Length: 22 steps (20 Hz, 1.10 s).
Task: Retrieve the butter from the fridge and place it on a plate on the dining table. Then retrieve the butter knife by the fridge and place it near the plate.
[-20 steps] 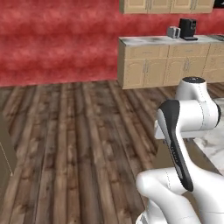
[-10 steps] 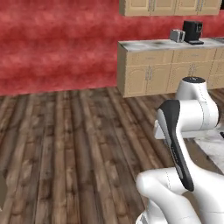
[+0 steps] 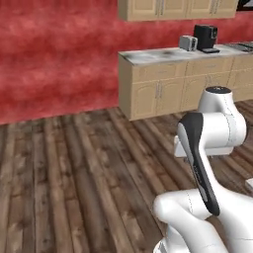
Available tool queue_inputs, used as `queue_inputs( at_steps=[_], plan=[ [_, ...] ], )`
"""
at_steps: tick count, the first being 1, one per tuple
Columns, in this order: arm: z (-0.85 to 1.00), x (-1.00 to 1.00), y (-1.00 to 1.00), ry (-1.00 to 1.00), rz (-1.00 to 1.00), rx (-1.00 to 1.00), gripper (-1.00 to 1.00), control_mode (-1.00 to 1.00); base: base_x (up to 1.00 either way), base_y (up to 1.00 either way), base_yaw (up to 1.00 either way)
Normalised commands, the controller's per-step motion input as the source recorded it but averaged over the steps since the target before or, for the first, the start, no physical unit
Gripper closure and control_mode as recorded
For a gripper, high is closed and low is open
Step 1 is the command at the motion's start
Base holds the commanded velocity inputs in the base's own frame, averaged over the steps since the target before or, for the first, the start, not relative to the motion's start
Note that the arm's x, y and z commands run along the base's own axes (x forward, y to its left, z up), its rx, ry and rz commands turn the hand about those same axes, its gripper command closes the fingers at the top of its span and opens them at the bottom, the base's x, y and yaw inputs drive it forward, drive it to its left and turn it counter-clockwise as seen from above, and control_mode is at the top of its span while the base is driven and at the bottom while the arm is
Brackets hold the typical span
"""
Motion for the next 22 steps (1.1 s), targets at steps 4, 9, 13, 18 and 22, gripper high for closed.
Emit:
queue_inputs(
  at_steps=[4,9,13,18,22],
  plan=[
    [0.0,0.0,0.0,0.0,0.0,0.0,-1.0,1.0,1.0,0.65,-0.54],
    [0.0,0.0,0.0,0.0,0.0,0.0,-1.0,1.0,0.91,0.63,-0.62],
    [0.0,0.0,0.0,0.0,0.0,0.0,-1.0,1.0,0.89,0.59,-0.64],
    [0.0,0.0,0.0,0.0,0.0,0.0,-1.0,1.0,0.84,0.5,-0.66],
    [0.0,0.0,0.0,0.0,0.0,0.0,-1.0,1.0,0.6,0.41,-0.72]
  ],
)
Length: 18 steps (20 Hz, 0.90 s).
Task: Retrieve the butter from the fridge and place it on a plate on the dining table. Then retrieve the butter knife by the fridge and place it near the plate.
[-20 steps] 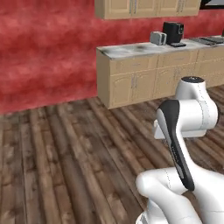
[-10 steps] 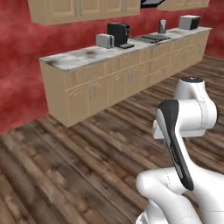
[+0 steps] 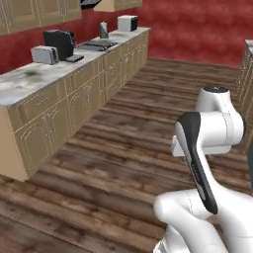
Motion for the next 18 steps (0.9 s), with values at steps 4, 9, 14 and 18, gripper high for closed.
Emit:
queue_inputs(
  at_steps=[4,9,14,18],
  plan=[
    [0.0,0.0,0.0,0.0,0.0,0.0,-1.0,1.0,0.62,0.38,-0.76],
    [0.0,0.0,0.0,0.0,0.0,0.0,-1.0,1.0,0.54,0.3,-0.8],
    [0.0,0.0,0.0,0.0,0.0,0.0,-1.0,1.0,0.56,0.28,-0.82],
    [0.0,0.0,0.0,0.0,0.0,0.0,-1.0,1.0,0.39,0.34,-0.84]
  ],
)
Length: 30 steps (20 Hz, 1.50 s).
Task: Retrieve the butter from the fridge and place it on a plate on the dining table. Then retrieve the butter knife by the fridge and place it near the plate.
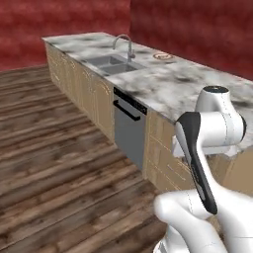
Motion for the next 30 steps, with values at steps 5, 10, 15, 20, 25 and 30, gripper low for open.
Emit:
queue_inputs(
  at_steps=[5,10,15,20,25,30],
  plan=[
    [0.0,0.0,0.0,0.0,0.0,0.0,-1.0,1.0,0.28,0.3,-0.86],
    [0.0,0.0,0.0,0.0,0.0,0.0,-1.0,1.0,0.14,0.26,-0.87],
    [0.0,0.0,0.0,0.0,0.0,0.0,-1.0,1.0,0.04,0.37,-0.82],
    [0.0,0.0,0.0,0.0,0.0,0.0,-1.0,1.0,-0.39,0.41,-0.75],
    [0.0,0.0,0.0,0.0,0.0,0.0,-1.0,1.0,-0.57,0.61,-0.64],
    [0.0,0.0,0.0,0.0,0.0,0.0,-1.0,1.0,-0.08,0.96,-0.26]
  ],
)
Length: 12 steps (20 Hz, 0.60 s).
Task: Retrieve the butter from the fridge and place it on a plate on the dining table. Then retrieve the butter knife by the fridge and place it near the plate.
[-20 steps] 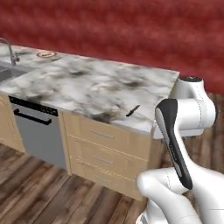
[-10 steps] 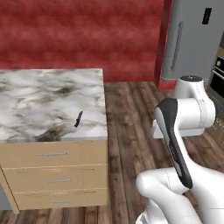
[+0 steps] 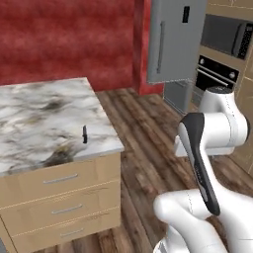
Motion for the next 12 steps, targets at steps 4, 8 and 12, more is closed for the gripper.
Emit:
queue_inputs(
  at_steps=[4,8,12],
  plan=[
    [0.0,0.0,0.0,0.0,0.0,0.0,-1.0,1.0,0.09,0.99,-0.13],
    [0.0,0.0,0.0,0.0,0.0,0.0,-1.0,1.0,0.3,0.96,-0.08],
    [0.0,0.0,0.0,0.0,0.0,0.0,-1.0,1.0,0.54,0.76,-0.08]
  ],
)
